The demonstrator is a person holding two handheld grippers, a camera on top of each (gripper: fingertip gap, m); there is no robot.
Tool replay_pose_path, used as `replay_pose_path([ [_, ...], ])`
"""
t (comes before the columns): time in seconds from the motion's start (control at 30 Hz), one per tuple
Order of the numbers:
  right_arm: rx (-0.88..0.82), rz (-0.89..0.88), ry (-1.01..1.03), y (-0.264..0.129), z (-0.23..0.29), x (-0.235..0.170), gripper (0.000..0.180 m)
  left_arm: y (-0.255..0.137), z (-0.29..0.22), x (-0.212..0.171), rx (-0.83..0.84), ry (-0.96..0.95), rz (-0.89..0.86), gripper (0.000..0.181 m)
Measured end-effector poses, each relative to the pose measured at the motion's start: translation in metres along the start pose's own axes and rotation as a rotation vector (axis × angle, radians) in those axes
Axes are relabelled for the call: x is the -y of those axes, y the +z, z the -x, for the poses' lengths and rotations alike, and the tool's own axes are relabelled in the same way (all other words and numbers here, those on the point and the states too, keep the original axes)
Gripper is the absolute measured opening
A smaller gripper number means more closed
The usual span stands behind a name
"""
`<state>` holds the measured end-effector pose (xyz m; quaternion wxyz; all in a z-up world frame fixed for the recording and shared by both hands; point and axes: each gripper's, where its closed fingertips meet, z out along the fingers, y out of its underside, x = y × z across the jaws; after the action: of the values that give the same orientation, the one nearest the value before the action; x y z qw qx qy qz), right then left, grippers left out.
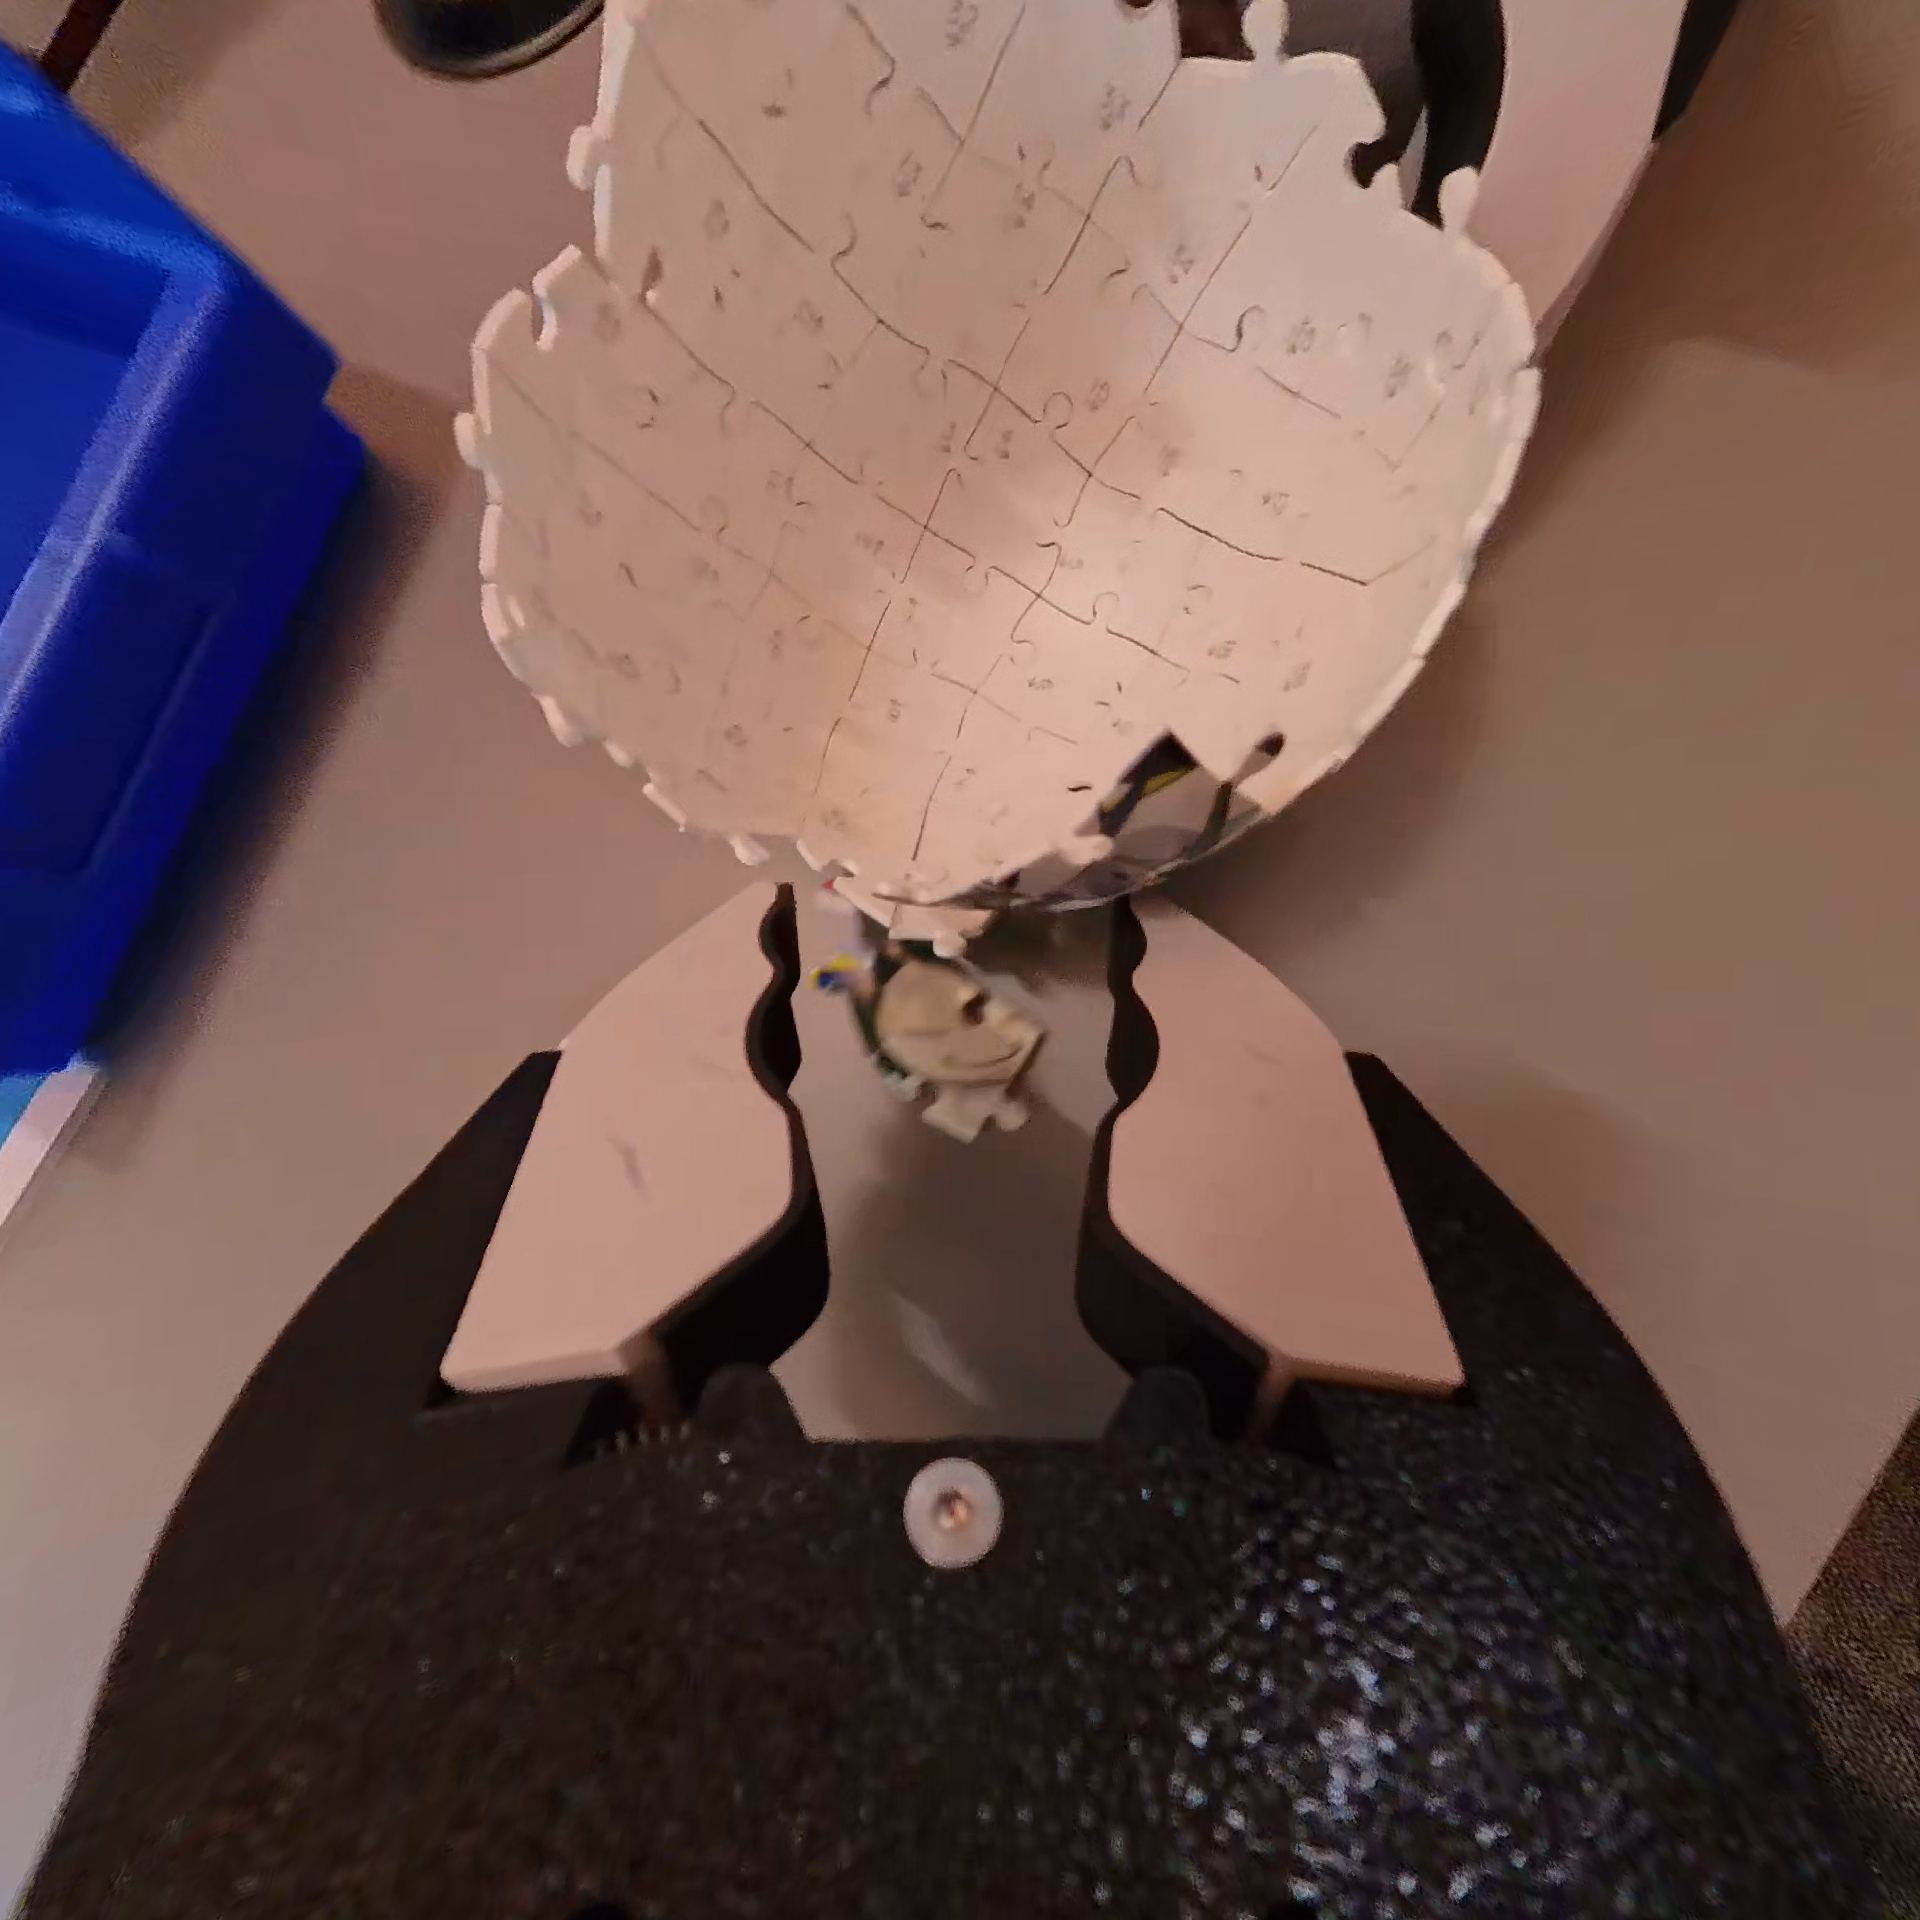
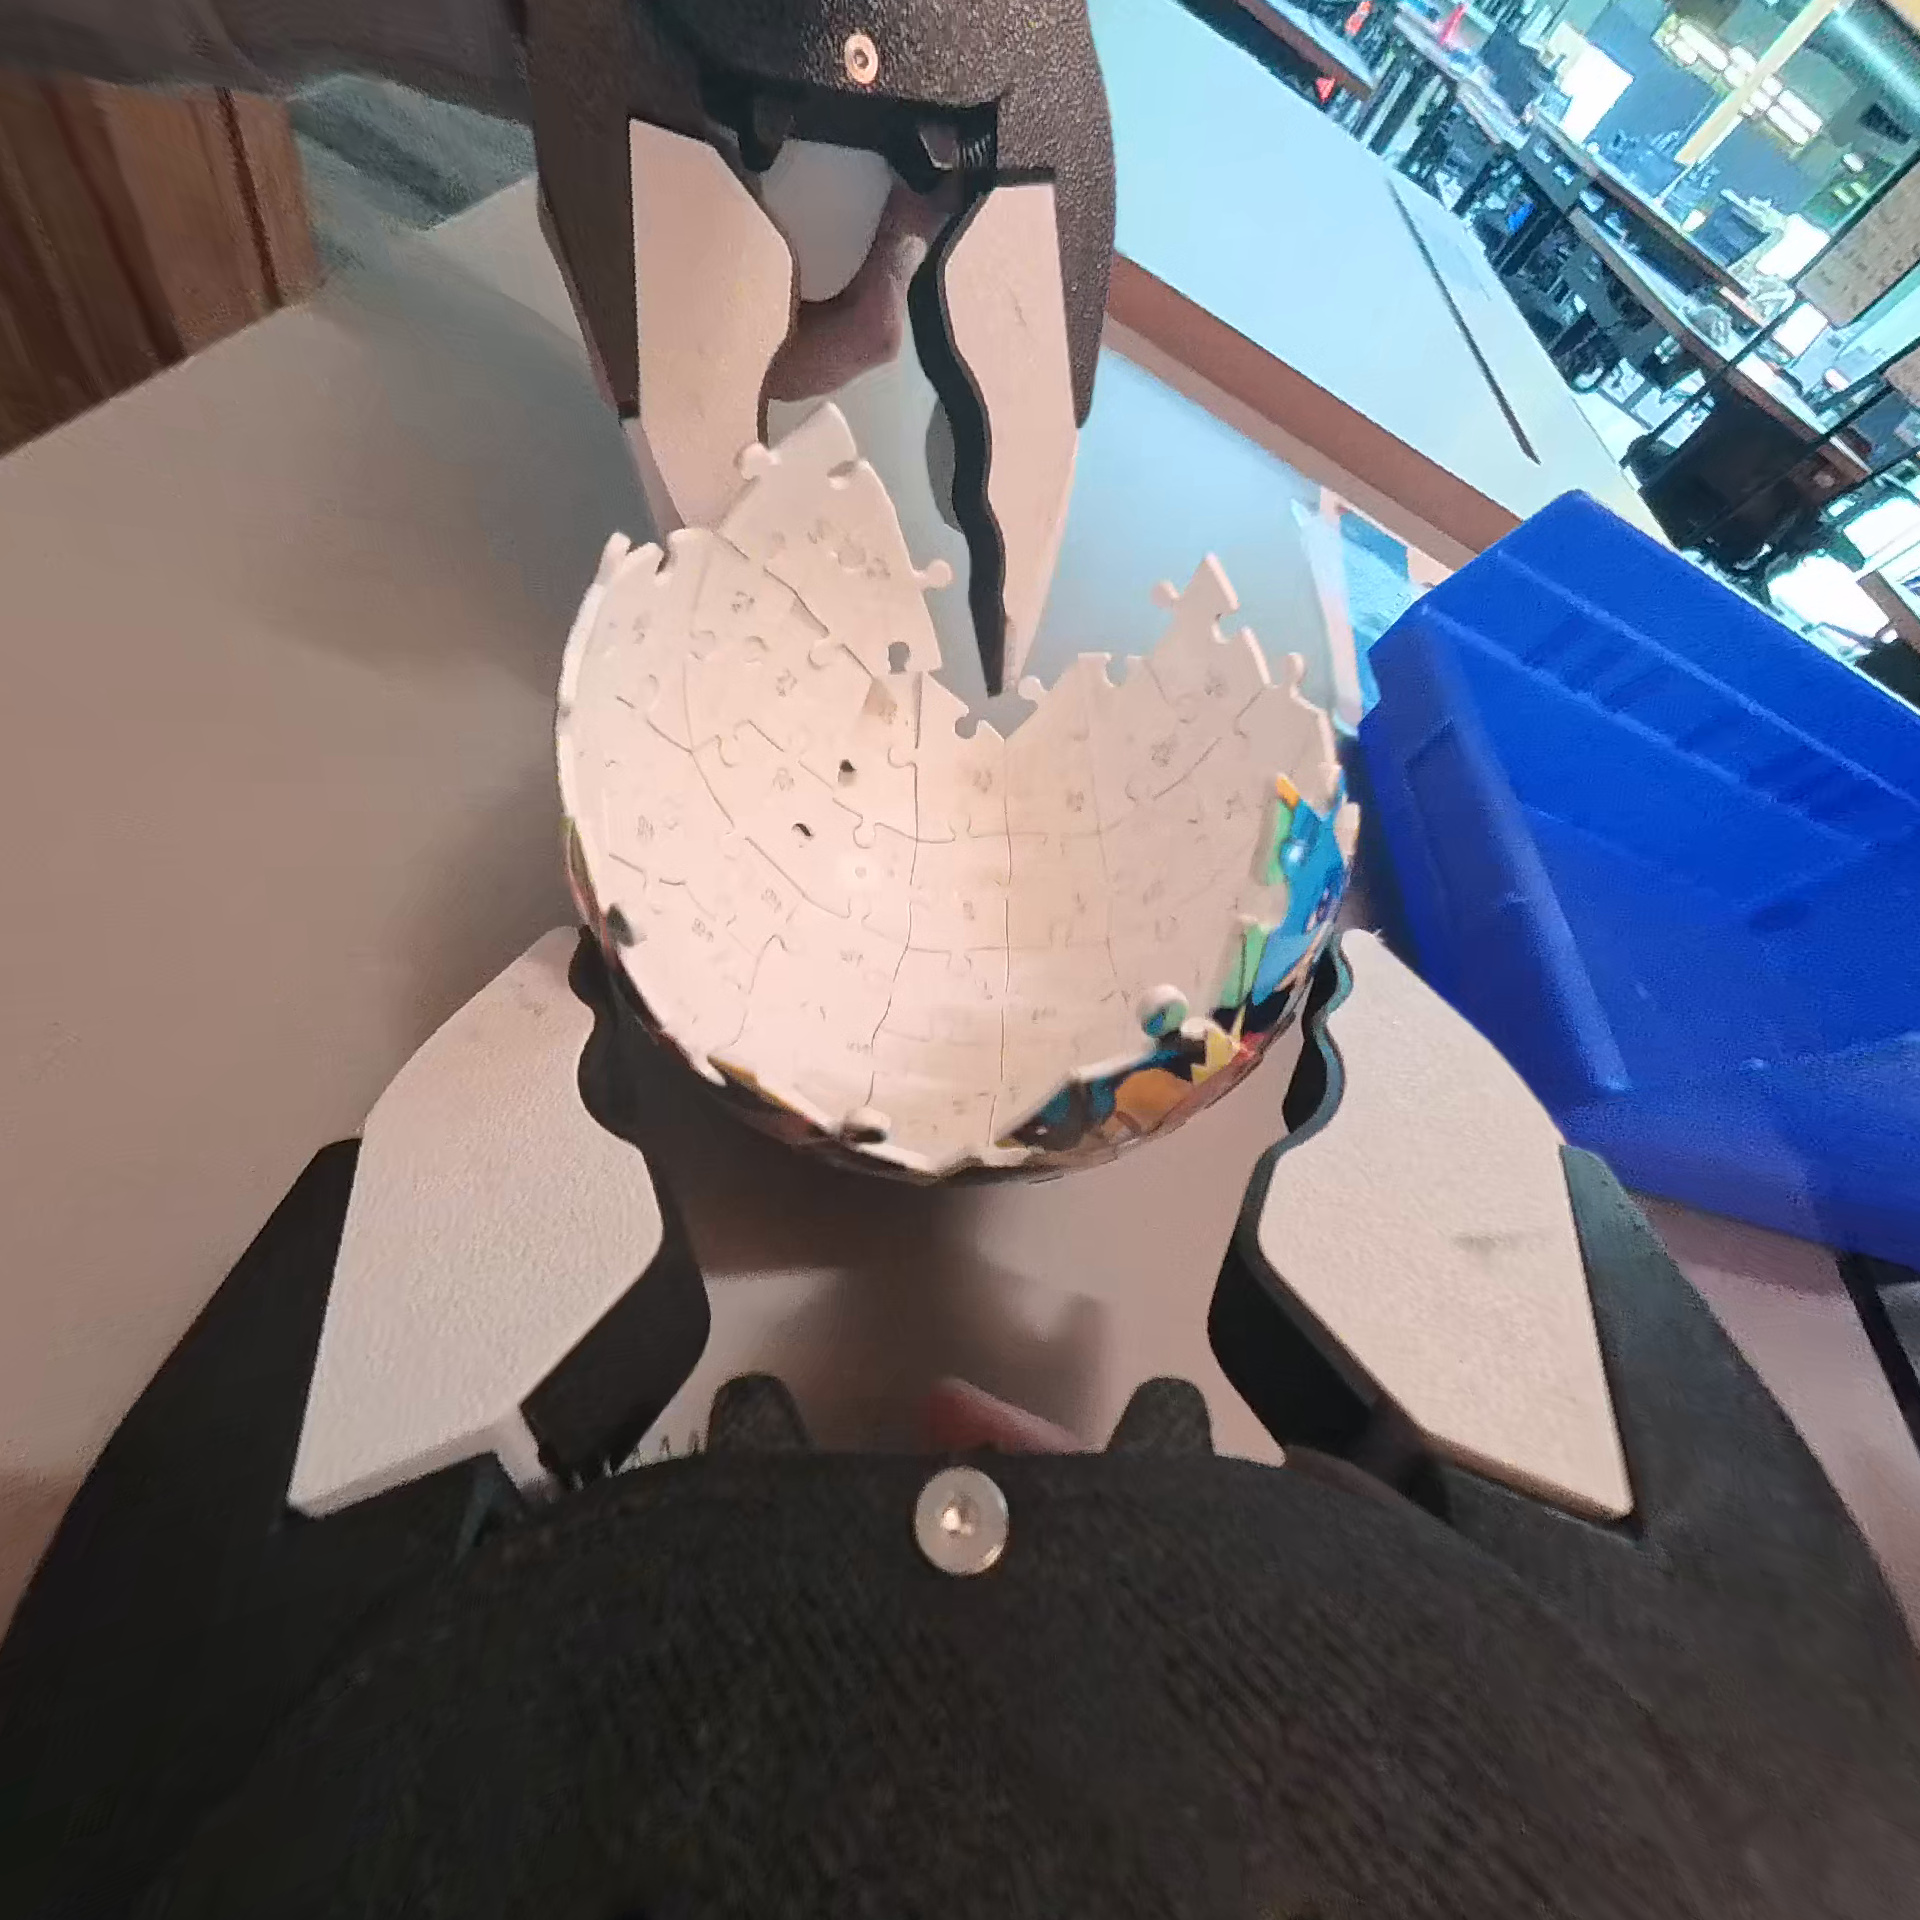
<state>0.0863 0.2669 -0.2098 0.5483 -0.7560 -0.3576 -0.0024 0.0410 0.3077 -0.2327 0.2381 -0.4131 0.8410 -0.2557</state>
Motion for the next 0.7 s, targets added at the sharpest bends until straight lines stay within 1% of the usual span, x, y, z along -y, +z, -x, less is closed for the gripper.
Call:
replay_pose_path([
  [0.1, 0.002, 0.043, -0.038, -0.028, 0.015, -0.007, 0.124, 0.011, -0.025, 0.019, -0.006, 0.019, -0.035, 0.060],
  [0.23, -0.013, 0.084, -0.037, -0.069, 0.035, -0.013, 0.122, 0.024, -0.058, 0.044, -0.048, 0.040, -0.104, 0.064],
  [0.33, -0.045, 0.094, -0.031, -0.093, 0.046, -0.012, 0.121, 0.029, -0.071, 0.047, -0.075, 0.042, -0.093, 0.064],
  [0.43, -0.049, 0.082, -0.021, -0.109, 0.055, -0.011, 0.121, 0.018, -0.067, 0.043, -0.088, 0.009, -0.081, 0.063],
  [0.47, -0.047, 0.077, -0.001, -0.114, 0.055, -0.013, 0.121, 0.011, -0.061, 0.044, -0.085, -0.014, -0.085, 0.061],
  [0.53, -0.032, 0.064, 0.065, -0.125, 0.053, -0.015, 0.121, -0.005, -0.041, 0.050, -0.024, -0.080, -0.097, 0.058],
  [0.6, -0.048, 0.002, 0.181, -0.137, 0.041, -0.011, 0.116, -0.016, -0.028, 0.057, -0.005, -0.144, -0.106, 0.055],
  [0.63, -0.097, -0.026, 0.249, -0.143, 0.028, -0.009, 0.108, -0.018, -0.026, 0.061, -0.006, -0.165, -0.113, 0.054],
  [0.7, -0.207, -0.083, 0.380, -0.151, 0.001, -0.001, 0.101, -0.019, -0.025, 0.063, -0.001, -0.181, -0.110, 0.054],
])
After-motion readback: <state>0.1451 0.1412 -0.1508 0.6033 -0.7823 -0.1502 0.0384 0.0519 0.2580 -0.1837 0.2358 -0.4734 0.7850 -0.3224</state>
